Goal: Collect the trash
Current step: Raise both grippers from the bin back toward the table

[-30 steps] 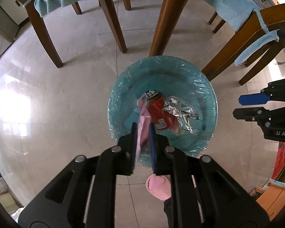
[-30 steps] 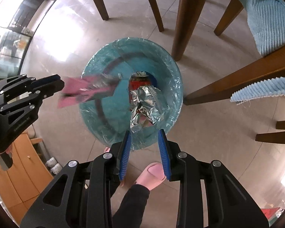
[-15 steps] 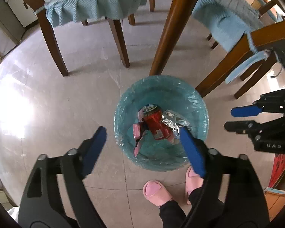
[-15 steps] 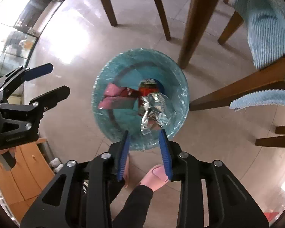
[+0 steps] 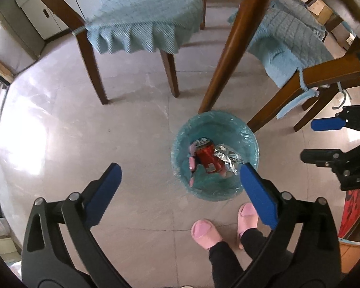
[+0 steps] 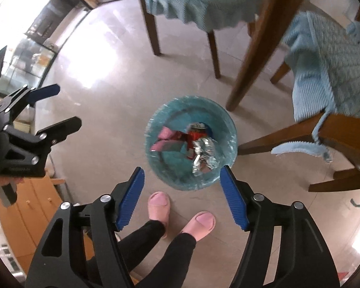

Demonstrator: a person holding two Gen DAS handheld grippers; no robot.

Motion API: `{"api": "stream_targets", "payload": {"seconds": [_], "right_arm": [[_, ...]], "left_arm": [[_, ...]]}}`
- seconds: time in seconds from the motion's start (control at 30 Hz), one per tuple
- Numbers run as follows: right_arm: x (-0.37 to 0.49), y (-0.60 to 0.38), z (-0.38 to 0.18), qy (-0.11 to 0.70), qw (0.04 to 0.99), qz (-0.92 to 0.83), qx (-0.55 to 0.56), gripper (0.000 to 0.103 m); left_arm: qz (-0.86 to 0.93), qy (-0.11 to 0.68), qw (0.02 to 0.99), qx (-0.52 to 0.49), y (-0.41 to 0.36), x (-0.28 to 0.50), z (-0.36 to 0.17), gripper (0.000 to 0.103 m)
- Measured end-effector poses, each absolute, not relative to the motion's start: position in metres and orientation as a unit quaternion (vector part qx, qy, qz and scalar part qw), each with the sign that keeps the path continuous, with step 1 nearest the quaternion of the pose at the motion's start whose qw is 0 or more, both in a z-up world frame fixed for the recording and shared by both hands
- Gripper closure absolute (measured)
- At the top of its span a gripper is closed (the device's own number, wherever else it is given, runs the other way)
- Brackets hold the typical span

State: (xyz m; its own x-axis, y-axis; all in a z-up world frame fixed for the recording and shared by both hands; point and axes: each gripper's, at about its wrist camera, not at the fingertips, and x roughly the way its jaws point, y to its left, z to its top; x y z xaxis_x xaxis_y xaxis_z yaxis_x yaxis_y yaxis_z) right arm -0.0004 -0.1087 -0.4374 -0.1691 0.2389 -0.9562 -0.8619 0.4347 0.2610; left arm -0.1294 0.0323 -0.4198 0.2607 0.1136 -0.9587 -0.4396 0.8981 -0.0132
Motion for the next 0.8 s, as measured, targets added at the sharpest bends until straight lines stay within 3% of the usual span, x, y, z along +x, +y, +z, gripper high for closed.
{"api": "stream_targets", "payload": {"seconds": [0.37, 0.67, 0.73, 0.8], "right_arm": [[-0.011, -0.105, -0.288, 0.565, 0.613, 0.506, -0.221, 0.033], [0.014, -0.111, -0.156, 0.501, 0.655, 0.536, -0.180, 0.033], [0.030, -0.116, -0.131, 0.481, 0.680, 0.528, -0.165, 0.025], [0.054, -0.125, -0.106, 0.460, 0.714, 0.509, -0.139, 0.023]], "left_arm": [[0.157, 0.579, 0.786, -0.151, 0.053, -0.149, -0.305, 0.006], [0.142, 0.542, 0.823, -0.090, 0.049, -0.115, -0.188, 0.006], [0.137, 0.525, 0.837, -0.074, 0.047, -0.099, -0.163, 0.006], [0.129, 0.509, 0.849, -0.058, 0.043, -0.080, -0.139, 0.006]]}}
